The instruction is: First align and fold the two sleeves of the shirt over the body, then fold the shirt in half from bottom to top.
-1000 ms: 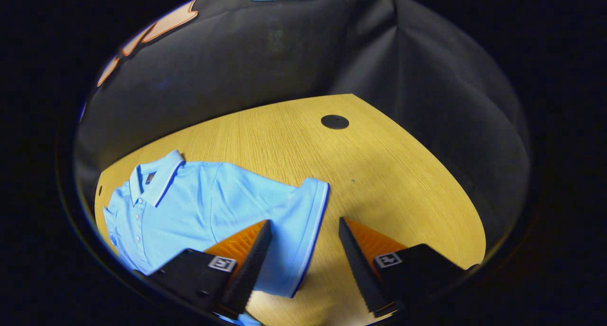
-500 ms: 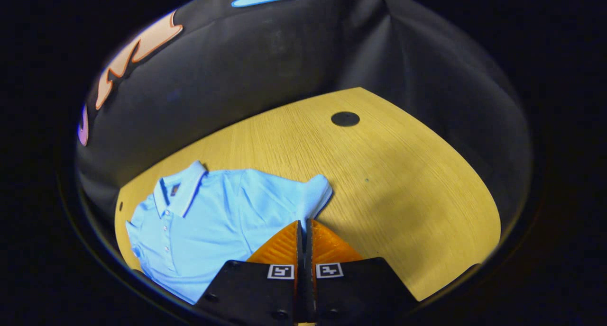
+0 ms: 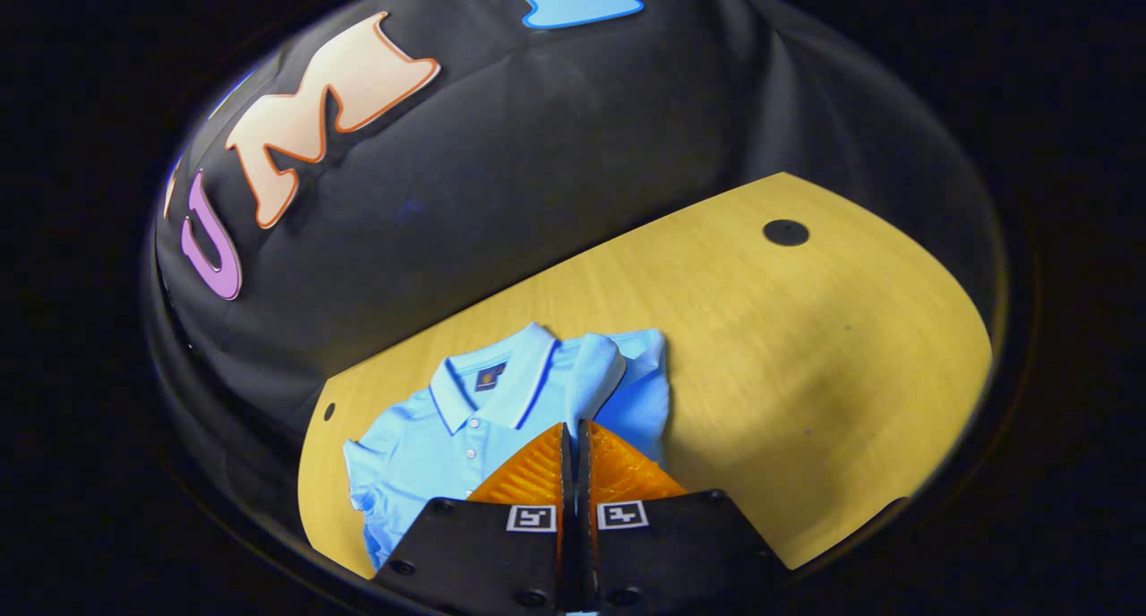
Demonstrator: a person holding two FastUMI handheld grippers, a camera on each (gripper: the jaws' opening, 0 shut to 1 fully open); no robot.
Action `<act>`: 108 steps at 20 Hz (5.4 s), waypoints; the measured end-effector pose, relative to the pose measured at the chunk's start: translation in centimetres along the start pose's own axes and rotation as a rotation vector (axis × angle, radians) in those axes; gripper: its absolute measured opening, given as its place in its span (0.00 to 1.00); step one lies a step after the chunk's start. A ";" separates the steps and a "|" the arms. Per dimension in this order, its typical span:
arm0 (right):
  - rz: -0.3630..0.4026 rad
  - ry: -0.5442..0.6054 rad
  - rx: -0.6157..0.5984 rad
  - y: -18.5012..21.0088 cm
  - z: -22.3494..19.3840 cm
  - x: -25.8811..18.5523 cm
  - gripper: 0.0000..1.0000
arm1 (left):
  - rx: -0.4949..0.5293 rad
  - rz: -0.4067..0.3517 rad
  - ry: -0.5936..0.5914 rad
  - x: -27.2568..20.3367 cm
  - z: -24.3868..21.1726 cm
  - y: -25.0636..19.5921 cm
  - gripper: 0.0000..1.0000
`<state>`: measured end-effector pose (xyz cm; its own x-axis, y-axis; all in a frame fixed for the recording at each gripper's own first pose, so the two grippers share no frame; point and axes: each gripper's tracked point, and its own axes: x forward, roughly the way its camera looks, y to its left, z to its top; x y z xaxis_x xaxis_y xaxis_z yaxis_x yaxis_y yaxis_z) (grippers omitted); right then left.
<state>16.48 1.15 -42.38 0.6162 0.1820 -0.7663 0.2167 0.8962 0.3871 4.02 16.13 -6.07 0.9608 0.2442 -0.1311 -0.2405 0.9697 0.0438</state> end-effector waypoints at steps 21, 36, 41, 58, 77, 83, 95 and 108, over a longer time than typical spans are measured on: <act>0.091 -0.119 -0.241 4.6 1.0 -10.2 0.97 | -0.054 0.011 0.317 9.2 -17.6 0.9 0.95; -0.052 -0.078 -0.247 -3.2 -1.5 -14.7 0.97 | -0.018 0.041 0.611 13.6 -32.7 -0.3 0.95; -0.055 -0.094 -0.241 -3.6 -0.9 -15.6 0.97 | -0.024 0.053 0.631 13.3 -33.4 -0.4 0.96; -0.146 -0.190 -0.180 -9.5 0.5 -21.0 0.97 | -0.054 -0.174 0.588 13.9 -27.6 -11.7 0.00; -0.138 -0.189 -0.182 -5.6 -2.1 -18.5 0.97 | -0.012 -0.497 0.582 9.3 -27.6 -21.4 0.99; -0.058 -0.192 -0.286 -4.3 -4.0 -22.2 0.97 | 0.035 -0.424 0.497 2.7 -23.2 -16.4 0.95; -0.027 -0.103 -0.431 -7.2 -15.0 -29.0 0.97 | 0.101 -0.319 0.515 -15.0 -24.9 -6.8 0.96; -0.212 0.023 -0.534 -14.2 -24.1 -28.6 0.98 | 0.120 -0.248 0.668 -24.1 -33.5 -2.3 0.96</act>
<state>-22.50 -7.02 -38.29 0.5830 -0.0201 -0.8122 -0.0827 0.9930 -0.0839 -23.19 8.34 -36.22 0.6867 0.0086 -0.7269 0.0277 0.9989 0.0380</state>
